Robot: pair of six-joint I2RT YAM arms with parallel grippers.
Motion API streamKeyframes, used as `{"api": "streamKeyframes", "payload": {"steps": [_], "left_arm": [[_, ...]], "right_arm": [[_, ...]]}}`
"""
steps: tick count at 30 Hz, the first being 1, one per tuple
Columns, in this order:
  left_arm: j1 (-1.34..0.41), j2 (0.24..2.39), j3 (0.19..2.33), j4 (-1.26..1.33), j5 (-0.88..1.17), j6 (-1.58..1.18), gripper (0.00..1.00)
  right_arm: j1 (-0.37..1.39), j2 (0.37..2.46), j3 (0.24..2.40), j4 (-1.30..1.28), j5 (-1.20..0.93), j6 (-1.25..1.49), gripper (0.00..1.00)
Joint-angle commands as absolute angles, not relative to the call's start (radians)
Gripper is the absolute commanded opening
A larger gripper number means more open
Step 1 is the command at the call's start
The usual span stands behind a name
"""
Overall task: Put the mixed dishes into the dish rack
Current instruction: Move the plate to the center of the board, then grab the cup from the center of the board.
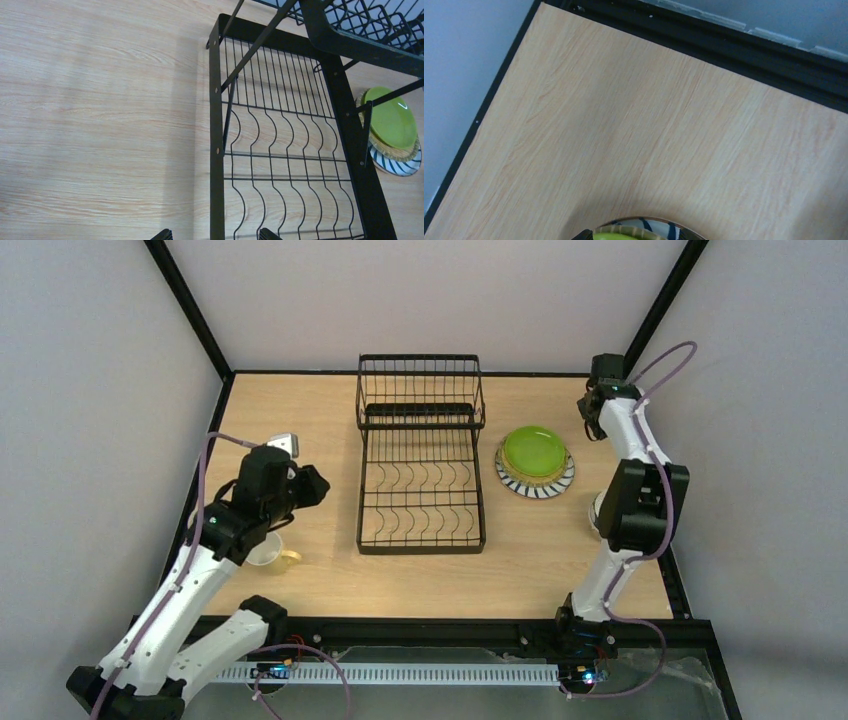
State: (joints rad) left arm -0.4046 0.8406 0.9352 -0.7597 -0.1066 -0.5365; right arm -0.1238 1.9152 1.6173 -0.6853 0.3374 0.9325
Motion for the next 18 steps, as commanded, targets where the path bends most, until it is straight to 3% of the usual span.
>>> {"api": "streamKeyframes", "payload": {"steps": [1,18], "left_arm": [[-0.399,0.817,0.939,-0.808,-0.057,-0.497,0.99],[-0.399,0.727,0.823,-0.772,0.067,-0.592,0.99]], "right_arm": [[-0.119,1.789,1.539,-0.711,0.356,0.877,0.99],[-0.119,1.247,1.096,-0.593,0.042,0.598,0.95]]}}
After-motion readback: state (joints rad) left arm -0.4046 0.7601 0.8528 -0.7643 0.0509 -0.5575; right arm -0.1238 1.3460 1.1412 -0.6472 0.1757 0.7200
